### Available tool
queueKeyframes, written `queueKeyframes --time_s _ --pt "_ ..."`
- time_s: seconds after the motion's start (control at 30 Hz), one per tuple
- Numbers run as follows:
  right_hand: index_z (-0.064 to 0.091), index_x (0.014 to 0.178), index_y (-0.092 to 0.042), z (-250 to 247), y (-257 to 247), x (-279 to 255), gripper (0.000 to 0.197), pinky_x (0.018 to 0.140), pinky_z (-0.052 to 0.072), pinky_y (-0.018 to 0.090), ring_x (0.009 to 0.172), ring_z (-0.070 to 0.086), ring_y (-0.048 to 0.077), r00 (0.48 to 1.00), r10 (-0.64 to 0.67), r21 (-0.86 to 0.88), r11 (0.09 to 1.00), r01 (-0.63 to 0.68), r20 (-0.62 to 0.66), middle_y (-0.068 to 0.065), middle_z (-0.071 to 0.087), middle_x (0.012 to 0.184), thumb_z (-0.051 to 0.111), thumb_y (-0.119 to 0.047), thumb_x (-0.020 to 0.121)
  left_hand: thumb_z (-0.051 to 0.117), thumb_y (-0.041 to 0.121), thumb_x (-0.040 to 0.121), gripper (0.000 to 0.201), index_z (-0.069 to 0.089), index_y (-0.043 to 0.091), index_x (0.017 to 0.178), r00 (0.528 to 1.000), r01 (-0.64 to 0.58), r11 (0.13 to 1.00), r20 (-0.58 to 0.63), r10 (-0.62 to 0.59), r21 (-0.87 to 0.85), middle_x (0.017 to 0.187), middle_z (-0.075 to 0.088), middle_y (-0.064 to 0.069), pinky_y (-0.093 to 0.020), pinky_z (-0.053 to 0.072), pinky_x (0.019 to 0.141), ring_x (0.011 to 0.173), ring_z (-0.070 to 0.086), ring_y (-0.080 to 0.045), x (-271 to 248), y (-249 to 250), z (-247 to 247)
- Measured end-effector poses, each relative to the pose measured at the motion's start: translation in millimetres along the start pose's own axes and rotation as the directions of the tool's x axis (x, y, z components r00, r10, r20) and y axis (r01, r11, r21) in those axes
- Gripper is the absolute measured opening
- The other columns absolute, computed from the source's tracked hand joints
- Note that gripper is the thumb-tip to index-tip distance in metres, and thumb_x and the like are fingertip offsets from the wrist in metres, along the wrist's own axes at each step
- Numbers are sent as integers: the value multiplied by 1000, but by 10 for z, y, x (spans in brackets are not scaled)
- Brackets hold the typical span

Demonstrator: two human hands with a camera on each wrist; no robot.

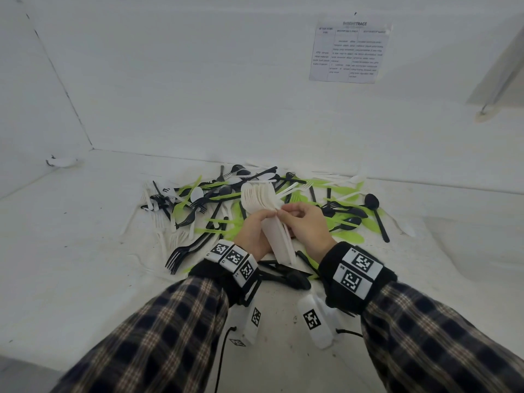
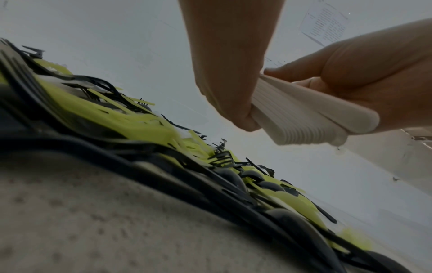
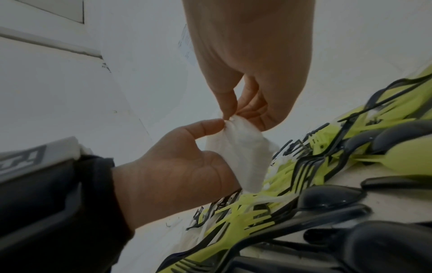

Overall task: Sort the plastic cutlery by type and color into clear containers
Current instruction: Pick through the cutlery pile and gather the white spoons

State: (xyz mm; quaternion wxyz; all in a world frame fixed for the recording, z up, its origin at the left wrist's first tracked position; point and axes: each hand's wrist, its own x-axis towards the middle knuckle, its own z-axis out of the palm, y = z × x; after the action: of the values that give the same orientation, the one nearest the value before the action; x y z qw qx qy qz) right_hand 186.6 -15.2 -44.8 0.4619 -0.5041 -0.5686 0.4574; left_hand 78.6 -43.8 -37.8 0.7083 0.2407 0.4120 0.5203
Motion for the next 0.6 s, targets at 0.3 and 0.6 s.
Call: queueKeyframes --time_s 0.3,0.6 --pt "67 93 -10 277 -225 25 17 76 53 29 78 60 13 989 -98 -149 982 114 108 -2 62 79 73 -11 78 32 18 96 32 60 3 104 1000 22 1000 13 -22 17 80 70 -7 -30 51 64 63 66 -16 -54 293 -270" --pt "70 99 -10 841 -373 43 15 65 51 23 74 58 16 969 -65 -197 974 113 238 5 64 84 63 -14 87 41 18 96 25 61 3 95 993 -40 999 -111 38 -12 76 64 -7 -27 48 63 61 58 -15 -175 597 -739"
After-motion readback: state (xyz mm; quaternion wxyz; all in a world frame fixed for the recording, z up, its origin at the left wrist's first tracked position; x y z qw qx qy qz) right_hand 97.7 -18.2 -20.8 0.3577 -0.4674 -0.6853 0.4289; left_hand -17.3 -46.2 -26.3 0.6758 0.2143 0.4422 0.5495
